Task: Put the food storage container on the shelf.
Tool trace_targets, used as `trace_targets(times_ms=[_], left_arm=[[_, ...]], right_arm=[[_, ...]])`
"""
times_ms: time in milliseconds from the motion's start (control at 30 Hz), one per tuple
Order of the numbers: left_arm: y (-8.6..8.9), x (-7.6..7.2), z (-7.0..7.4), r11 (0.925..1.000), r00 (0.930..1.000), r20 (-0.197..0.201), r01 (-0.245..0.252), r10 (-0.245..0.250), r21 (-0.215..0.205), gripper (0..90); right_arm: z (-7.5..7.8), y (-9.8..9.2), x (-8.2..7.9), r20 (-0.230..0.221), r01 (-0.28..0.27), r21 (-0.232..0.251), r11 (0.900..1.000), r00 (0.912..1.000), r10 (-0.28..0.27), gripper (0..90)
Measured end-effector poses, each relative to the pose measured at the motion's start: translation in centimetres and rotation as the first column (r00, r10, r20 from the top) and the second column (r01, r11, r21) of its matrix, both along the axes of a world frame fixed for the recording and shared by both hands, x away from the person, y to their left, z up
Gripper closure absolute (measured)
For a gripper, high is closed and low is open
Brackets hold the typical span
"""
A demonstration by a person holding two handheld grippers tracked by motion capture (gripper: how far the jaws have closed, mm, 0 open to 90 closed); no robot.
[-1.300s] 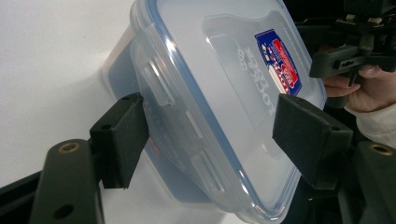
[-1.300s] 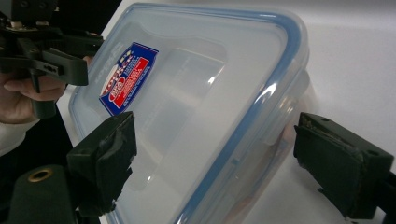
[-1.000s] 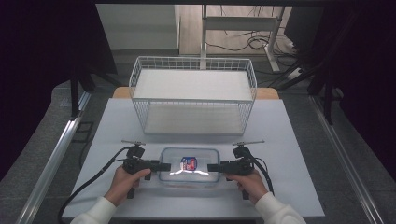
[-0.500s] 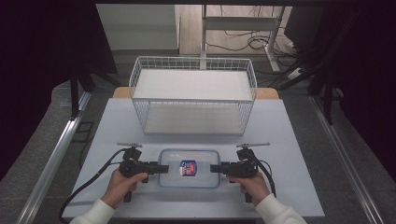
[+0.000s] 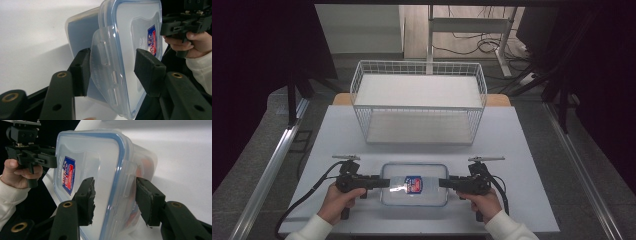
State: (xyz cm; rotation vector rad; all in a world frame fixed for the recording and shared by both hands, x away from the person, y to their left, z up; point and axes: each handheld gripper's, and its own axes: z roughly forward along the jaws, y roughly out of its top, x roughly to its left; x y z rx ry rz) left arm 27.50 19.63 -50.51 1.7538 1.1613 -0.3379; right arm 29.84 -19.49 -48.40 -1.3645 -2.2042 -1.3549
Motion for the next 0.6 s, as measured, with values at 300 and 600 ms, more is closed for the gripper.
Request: trace_targets(times_ms=[300,600], left_arm=[[0.01,0.00,0.51,0.9999,0.9998,0.014,-0.016,0.016,0.003,49.0],[-0.14,0.42,0.88,0.9997,0.9995,0.023,-0.024,0.024,0.009,49.1]], right_arm=[[0.29,0.10,0.01,0.014,0.003,-0.005,1.000,0.9999,-0.003,51.9],[0.62,0.10,0.38,0.049,-0.001,-0.011,1.000,0.9988,0.002,52.4]])
